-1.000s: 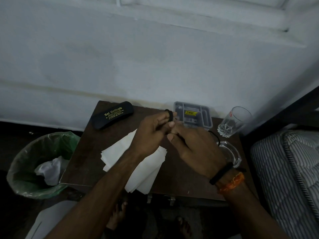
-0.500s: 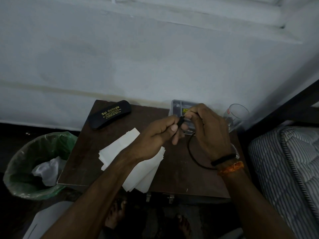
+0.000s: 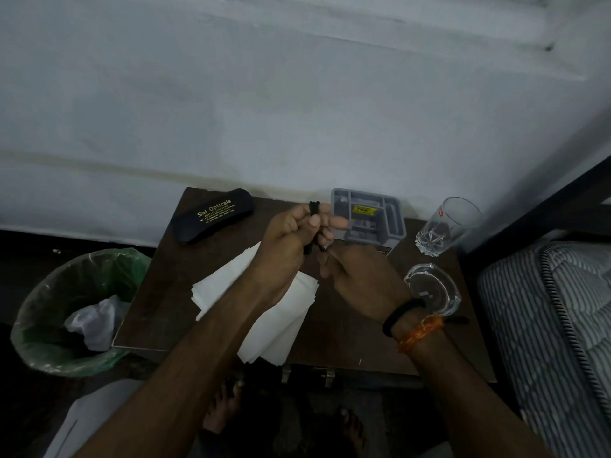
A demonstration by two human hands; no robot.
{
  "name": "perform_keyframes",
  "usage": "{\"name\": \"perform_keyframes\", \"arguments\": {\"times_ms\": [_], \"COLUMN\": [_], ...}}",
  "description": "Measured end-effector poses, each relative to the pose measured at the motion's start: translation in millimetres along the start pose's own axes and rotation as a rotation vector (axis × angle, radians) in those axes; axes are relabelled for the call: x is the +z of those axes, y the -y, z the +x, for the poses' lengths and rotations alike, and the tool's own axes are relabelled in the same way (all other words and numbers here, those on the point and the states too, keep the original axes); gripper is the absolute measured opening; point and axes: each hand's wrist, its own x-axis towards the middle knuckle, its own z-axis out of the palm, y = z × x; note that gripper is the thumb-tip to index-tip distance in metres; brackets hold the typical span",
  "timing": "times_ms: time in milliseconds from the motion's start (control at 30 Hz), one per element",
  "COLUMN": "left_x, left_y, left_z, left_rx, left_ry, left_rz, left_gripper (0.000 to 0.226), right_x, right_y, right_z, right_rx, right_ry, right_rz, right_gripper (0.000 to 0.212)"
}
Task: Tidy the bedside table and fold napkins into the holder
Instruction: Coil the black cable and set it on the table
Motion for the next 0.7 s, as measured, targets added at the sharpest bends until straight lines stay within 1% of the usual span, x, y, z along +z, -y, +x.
{"name": "perform_keyframes", "arguments": {"times_ms": [33, 100, 200, 267, 433, 533, 633, 700], "left_x": [0, 1, 2, -1, -3, 3, 2, -1], "left_y": [0, 2, 5, 7, -2, -10, -15, -15], "left_z": [-1, -2, -4, -2, -3, -7, -7, -7], "left_rx": [0.011, 0.036, 0.081, 0.062, 0.025, -0.014, -0.058, -0.069], "left_ry": [-0.020, -0.026, -0.006, 0.009, 0.196, 0.281, 0.312, 0.341], "left_rz": [0.076, 0.225, 0.459, 0.522, 0.467, 0.328, 0.175, 0.090], "left_gripper": [0.028, 0.026, 0.020, 0.021, 0.029, 0.031, 0.036, 0.041], "right_x": [0, -2, -13, -23, -39, -37, -31, -24], "right_y": [1, 3, 6, 6, -5, -14, -22, -26], "right_z": [-1, -3, -6, -7, -5, -2, 3, 6], "right_rx": [-0.014, -0.025, -0.044, -0.076, -0.151, -0.177, -0.113, -0.066], "right_ry": [0.004, -0.041, -0.129, -0.163, -0.325, -0.418, -0.474, -0.477], "right_rz": [-0.043, -0.101, -0.101, -0.092, -0.034, 0.013, 0.087, 0.078], "right_gripper": [0.026, 0.029, 0.026, 0.027, 0.022, 0.018, 0.017, 0.017]}}
